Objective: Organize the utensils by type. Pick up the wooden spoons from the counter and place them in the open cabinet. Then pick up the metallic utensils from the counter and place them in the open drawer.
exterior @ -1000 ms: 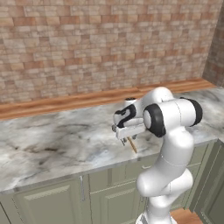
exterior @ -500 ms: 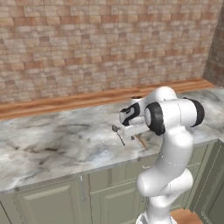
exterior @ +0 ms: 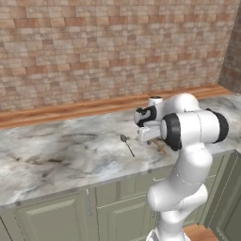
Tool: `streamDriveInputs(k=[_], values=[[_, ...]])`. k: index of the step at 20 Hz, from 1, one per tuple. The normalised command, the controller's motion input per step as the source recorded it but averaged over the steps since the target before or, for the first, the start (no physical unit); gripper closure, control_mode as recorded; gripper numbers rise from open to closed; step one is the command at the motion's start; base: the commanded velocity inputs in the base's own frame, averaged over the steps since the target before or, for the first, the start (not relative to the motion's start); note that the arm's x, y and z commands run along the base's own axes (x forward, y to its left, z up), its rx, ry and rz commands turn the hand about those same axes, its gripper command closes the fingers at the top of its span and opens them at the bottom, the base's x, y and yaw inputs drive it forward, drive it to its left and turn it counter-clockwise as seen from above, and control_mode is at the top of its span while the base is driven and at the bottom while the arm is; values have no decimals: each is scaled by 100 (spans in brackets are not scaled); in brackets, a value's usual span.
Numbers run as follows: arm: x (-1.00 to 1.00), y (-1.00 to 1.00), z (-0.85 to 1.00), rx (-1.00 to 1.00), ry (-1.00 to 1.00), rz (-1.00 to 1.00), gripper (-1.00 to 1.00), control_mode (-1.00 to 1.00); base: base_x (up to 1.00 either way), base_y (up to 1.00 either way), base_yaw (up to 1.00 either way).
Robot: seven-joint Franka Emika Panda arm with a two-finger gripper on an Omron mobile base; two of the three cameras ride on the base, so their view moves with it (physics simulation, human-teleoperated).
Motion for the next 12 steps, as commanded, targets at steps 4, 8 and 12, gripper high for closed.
streamDriveInputs(k=[4, 8, 12], values=[[-34, -2, 64, 10, -8, 13, 100, -100, 0, 0, 0], [-36, 0, 69, 4, -6, 16, 100, -100, 0, 0, 0], [-30, -1, 65, -1, -13, 20, 100, -100, 0, 0, 0]])
